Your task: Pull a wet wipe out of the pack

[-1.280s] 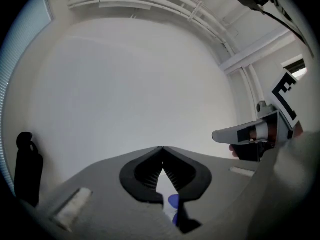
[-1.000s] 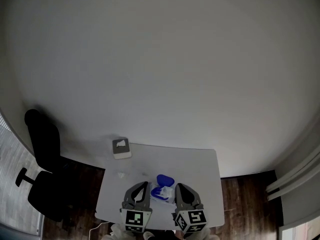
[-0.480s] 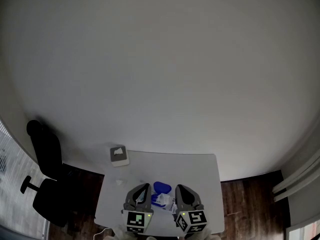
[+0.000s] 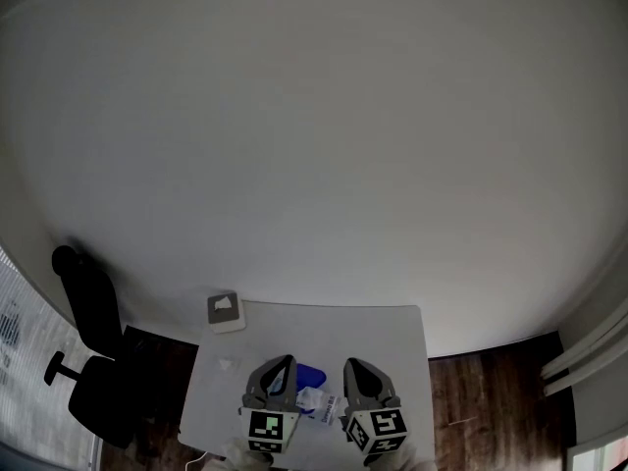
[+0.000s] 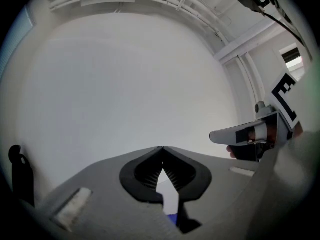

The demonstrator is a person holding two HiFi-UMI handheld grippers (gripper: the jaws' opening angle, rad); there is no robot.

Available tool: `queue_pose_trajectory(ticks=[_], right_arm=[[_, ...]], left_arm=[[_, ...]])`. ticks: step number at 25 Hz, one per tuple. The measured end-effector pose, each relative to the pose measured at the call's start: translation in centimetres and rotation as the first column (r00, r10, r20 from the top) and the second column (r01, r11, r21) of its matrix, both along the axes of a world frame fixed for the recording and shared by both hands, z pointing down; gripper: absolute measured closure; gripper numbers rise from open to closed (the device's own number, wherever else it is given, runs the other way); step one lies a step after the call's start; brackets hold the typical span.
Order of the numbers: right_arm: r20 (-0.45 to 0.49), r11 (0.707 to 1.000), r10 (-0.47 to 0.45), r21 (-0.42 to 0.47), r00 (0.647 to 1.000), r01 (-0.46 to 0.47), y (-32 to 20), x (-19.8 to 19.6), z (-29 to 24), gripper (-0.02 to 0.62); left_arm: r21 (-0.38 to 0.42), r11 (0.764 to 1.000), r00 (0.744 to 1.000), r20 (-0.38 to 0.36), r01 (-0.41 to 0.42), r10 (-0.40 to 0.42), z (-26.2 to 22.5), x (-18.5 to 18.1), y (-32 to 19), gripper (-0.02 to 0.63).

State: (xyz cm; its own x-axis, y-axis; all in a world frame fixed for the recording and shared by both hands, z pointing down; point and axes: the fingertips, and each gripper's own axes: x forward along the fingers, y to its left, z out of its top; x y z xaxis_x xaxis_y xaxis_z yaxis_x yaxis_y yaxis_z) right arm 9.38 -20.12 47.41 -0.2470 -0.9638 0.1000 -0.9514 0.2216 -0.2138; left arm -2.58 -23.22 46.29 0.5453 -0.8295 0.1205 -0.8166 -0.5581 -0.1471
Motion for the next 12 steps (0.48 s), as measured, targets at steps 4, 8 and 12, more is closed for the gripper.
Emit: queue_pose_trajectory(ticks=[4, 8, 12], right_arm=[[0.000, 1.000, -0.005, 0.007, 1.000, 0.005, -0.8, 1.1, -0.1, 0.591], [0.000, 1.000, 0.005, 0.005, 1.000, -0.005, -1.6, 1.9, 0.1, 0.591], [0.000, 1.000, 0.030, -0.010, 1.000, -0.030, -2.4, 2.2, 0.2, 0.591]], left_arm=[[0.005, 1.000, 1.000, -0.002, 0.009, -0.009, -0.1, 1.1, -0.9, 0.601], [0.004, 1.000, 1.000, -0.001, 0.007, -0.007, 0.0, 1.6, -1.6, 0.601], [-0.009, 1.000, 1.000, 0.000, -0.017, 0.017, 0.2, 1.9, -2.6, 0.601]])
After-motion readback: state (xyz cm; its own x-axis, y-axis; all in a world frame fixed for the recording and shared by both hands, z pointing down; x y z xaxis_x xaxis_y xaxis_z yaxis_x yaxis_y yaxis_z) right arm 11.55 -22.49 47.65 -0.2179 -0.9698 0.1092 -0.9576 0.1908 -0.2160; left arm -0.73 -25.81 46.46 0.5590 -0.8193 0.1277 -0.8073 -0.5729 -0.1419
